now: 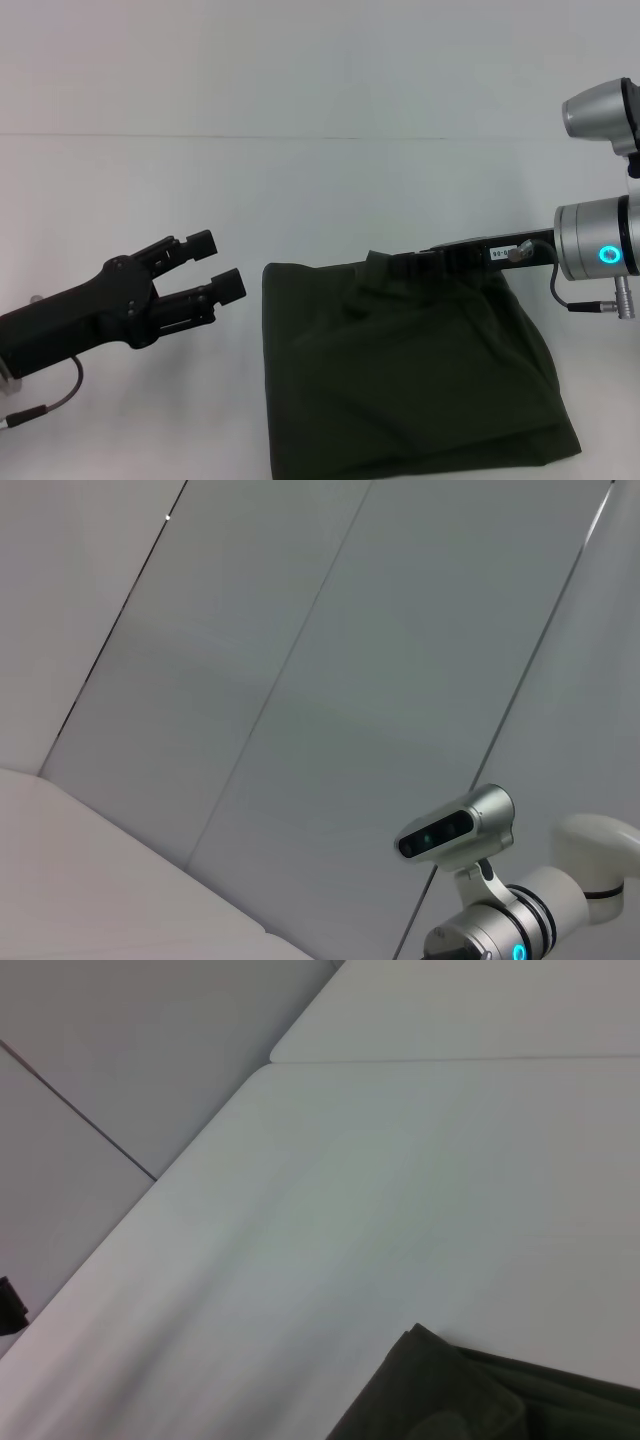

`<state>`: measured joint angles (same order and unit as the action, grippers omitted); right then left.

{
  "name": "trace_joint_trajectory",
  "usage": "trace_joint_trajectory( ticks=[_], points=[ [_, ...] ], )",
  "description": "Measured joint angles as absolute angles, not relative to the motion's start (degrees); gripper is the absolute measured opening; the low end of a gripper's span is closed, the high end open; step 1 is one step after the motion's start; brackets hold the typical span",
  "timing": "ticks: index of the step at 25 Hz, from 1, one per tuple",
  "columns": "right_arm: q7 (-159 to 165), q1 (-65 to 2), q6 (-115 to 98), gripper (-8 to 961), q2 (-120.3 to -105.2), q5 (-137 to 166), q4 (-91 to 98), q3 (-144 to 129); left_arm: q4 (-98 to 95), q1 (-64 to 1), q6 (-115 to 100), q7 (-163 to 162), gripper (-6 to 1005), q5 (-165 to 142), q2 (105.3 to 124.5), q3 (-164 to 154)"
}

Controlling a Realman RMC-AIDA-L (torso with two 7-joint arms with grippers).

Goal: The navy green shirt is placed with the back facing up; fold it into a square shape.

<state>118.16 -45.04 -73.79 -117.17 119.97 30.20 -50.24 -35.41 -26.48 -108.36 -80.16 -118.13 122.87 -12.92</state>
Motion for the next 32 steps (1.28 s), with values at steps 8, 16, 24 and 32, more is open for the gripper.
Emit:
trace_joint_trajectory(
  ticks=[8,16,24,32],
  points=[
    [119.3,-44.4,-73.8,11,-117.28,119.3,30.2,-49.3,-35.4,-26.5,-108.4,-80.2,946,-118.1,122.87,-12.9],
    [119.8,-39.3,-74.0,24,-117.46,114.2,29.7,-43.5,-35.3,-26.4,-108.6,-80.2,947,-118.1,122.87,-12.9],
    [117.2,-32.0,-73.0,37,-118.54,105.6,29.0,-41.9,-35.3,-26.4,-108.6,-80.2,947,-118.1,122.87,-12.8],
    [112.1,-30.1,-72.0,50,-118.68,102.2,24.4,-38.3,-35.2,-26.5,-108.7,-80.3,946,-118.1,122.87,-12.9]
  ],
)
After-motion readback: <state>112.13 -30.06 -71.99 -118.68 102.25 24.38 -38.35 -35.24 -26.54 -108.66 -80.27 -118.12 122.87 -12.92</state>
